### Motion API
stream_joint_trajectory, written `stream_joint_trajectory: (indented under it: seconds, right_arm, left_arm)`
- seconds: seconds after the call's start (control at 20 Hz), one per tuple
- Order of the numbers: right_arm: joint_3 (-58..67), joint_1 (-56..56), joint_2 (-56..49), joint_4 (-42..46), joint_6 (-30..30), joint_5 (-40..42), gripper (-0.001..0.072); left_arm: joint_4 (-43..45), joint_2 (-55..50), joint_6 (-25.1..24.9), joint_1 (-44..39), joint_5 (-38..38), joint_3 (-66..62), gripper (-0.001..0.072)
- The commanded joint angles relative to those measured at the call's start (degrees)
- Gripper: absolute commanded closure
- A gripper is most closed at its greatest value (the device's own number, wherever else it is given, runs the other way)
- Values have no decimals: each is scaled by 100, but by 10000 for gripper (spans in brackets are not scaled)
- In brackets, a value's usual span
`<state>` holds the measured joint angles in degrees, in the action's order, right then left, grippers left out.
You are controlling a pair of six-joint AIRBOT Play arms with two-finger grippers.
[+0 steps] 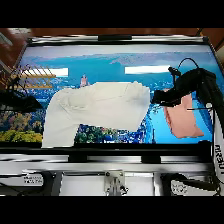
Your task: Fold the shirts.
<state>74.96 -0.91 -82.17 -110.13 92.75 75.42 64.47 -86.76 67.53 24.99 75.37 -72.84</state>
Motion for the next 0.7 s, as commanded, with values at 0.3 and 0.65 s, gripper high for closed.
stream_joint_trajectory:
  seconds: [0.3,0.65]
  right_arm:
    - [-195,-39,7,-190,136,-175,167]
    - [-195,-39,7,-214,92,-170,167]
  left_arm:
    - [-446,-778,-894,103,-597,61,342]
    - [-448,-975,-1058,-42,-1051,61,301]
